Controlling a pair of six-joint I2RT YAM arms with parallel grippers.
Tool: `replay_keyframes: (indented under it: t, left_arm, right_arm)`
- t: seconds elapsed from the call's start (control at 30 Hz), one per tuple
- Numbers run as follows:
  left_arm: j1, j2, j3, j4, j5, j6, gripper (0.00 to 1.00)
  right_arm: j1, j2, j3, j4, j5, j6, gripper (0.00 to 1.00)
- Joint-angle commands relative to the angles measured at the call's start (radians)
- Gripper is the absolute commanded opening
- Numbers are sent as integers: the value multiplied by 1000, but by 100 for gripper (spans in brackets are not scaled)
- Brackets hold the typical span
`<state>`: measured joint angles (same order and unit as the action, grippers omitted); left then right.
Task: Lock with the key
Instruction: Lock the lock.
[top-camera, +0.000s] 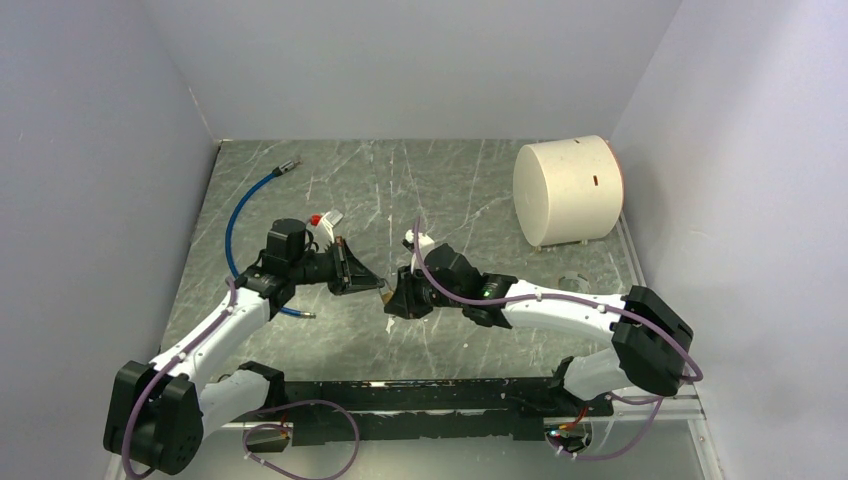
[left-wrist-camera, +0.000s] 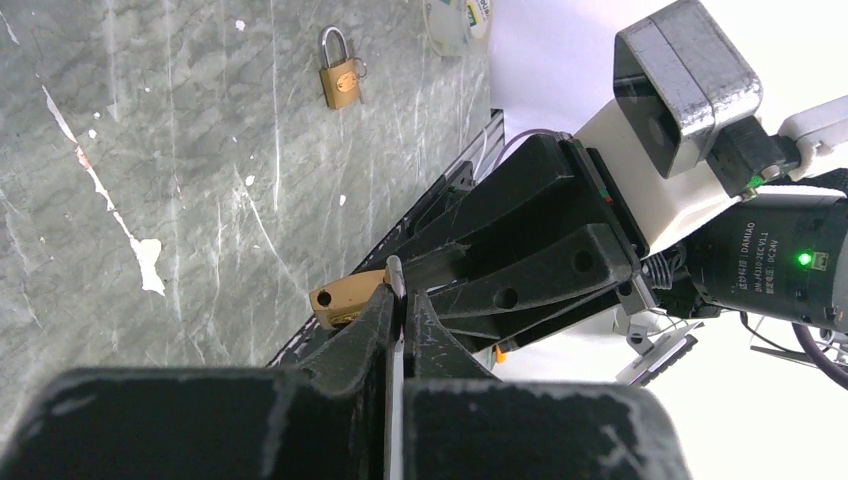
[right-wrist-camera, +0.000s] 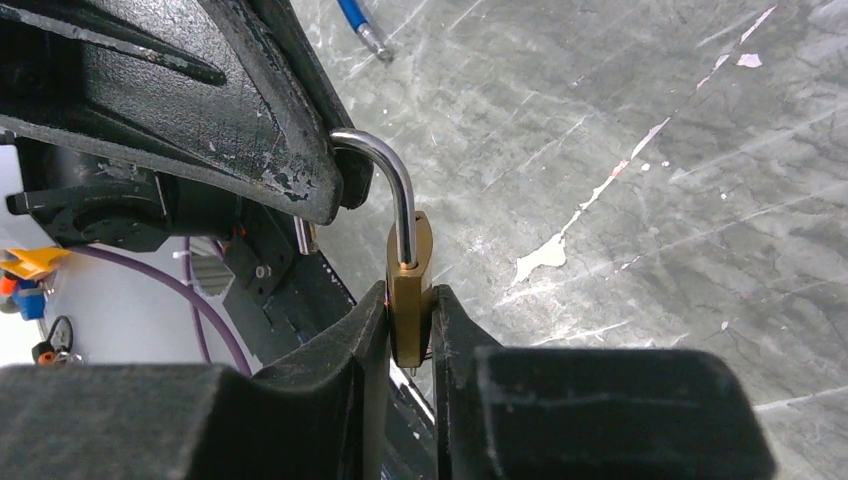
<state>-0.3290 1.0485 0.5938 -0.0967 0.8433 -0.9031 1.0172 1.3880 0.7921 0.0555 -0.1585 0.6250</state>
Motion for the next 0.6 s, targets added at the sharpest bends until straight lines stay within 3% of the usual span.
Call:
replay_keyframes:
  t: [0.0,0.1,0.2,0.47,0.57]
  left_arm:
    - [-2,-29,42,4,2,21,3]
    - [-2,-38,38,-3,-1,23,2]
    - [-2,-43,34,-2,-4,20,3]
    - [-2,-46,43,-15,-8,30,3]
    - [-2,-65,41,-22,-19,40,2]
  right_arm:
    - [1,-21,40,62,-16,-3,21]
    - [0,-30,40,60,-15,7,31]
    - [1,-36,35,68,-12,15,31]
    - [1,-22,33,81,-32,27,4]
    - [-1,-38,9,119,-46,45,0]
